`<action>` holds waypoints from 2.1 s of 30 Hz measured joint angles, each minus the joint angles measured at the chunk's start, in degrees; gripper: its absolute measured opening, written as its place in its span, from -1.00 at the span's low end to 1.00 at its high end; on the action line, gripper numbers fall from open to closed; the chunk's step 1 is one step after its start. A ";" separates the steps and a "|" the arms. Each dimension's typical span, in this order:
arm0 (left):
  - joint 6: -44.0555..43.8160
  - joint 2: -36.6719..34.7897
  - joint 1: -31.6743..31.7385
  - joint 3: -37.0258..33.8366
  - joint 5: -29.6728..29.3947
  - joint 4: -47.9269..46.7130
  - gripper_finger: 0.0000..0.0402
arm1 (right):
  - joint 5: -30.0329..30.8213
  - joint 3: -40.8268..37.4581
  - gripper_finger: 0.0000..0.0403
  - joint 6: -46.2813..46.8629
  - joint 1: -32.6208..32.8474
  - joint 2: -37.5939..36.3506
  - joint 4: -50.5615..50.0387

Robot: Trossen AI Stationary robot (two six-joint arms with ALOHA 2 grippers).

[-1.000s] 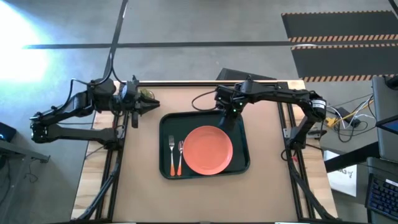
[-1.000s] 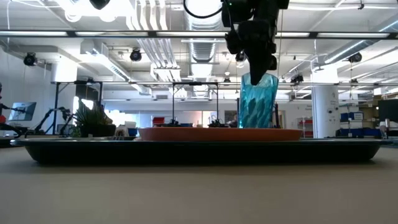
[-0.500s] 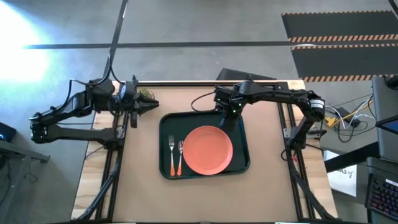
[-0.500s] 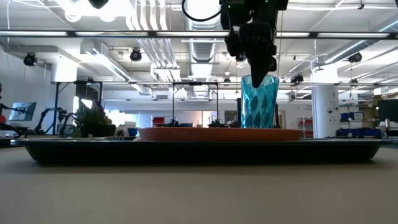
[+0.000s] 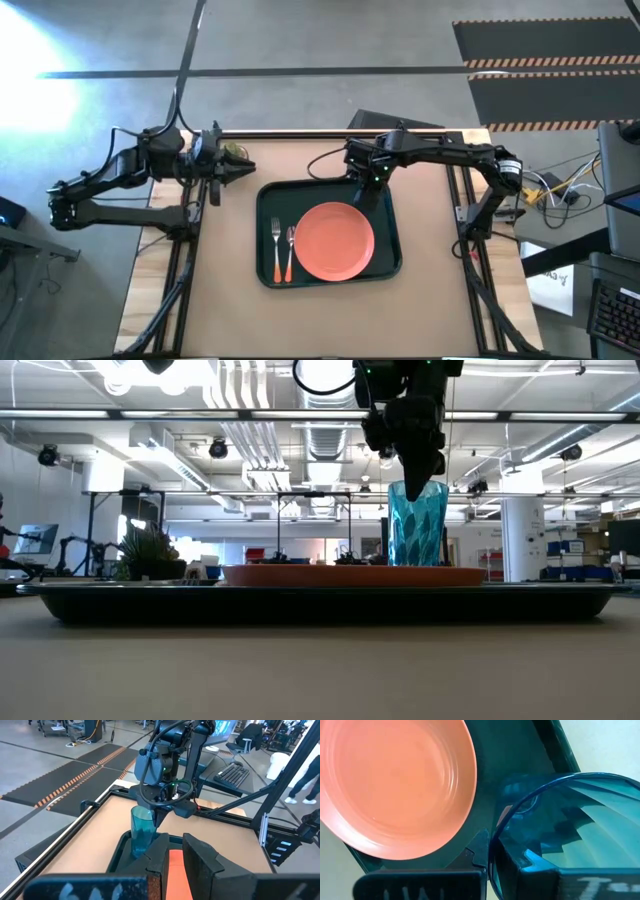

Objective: Pick and place plate/cup/fork/spoon on tray
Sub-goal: Put the blue glass on the black serving tray to the top right of orange plate

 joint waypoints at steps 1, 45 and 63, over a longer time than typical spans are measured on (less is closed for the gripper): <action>0.00 0.00 0.00 0.00 0.00 0.00 -0.82 | 0.00 0.00 -0.95 0.00 0.00 0.00 0.00; 0.07 -0.04 0.00 0.00 0.01 0.01 -0.82 | 1.44 3.41 -0.73 1.21 0.74 -0.28 -4.13; 0.07 0.11 0.00 0.00 -0.01 -0.03 -0.82 | 1.57 3.61 -0.67 4.32 4.34 -1.16 -4.57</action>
